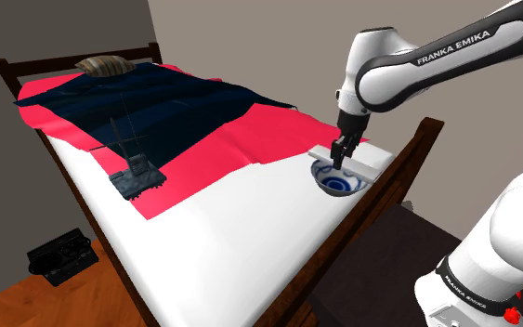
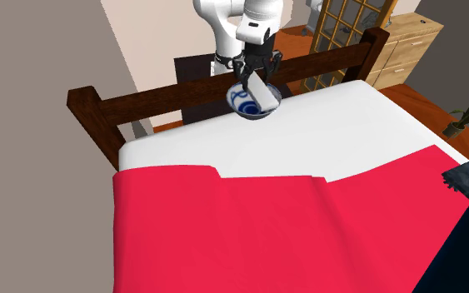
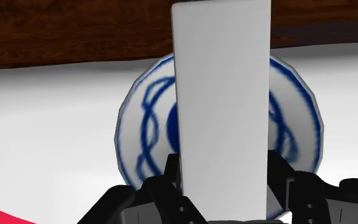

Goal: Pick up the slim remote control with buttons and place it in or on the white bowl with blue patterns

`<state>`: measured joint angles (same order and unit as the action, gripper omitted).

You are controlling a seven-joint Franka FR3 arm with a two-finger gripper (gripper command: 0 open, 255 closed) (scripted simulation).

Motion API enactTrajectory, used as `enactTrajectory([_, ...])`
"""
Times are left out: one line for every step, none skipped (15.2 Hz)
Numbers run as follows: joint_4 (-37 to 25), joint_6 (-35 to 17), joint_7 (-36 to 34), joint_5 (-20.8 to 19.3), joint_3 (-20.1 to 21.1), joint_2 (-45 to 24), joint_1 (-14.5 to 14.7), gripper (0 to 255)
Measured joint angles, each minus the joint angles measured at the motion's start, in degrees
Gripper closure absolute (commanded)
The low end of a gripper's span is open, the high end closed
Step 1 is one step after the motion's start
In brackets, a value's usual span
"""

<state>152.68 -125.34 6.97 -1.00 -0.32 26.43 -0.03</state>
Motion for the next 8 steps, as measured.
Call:
enactTrajectory([0.3, -1.0, 0.1, 0.0, -0.1, -0.6, -0.1, 255])
enactTrajectory([0.6, -1.9, 0.0, 0.0, 0.0, -1.2, 0.0, 255])
enactTrajectory([1.2, -3.0, 0.0, 0.0, 0.0, -1.6, 0.0, 255])
enactTrajectory([1.4, -3.8, 0.0, 0.0, 0.0, -2.0, 0.0, 255])
enactTrajectory([1.5, -4.5, -0.1, 0.0, 0.0, -2.3, 0.0, 255])
enactTrajectory([1.7, -4.9, 0.0, 0.0, 0.0, -2.4, 0.0, 255])
enactTrajectory([1.8, -5.1, 0.0, 0.0, 0.0, -2.5, 0.0, 255])
enactTrajectory([1.8, -5.2, 0.0, 0.0, 0.0, -2.7, 0.0, 255])
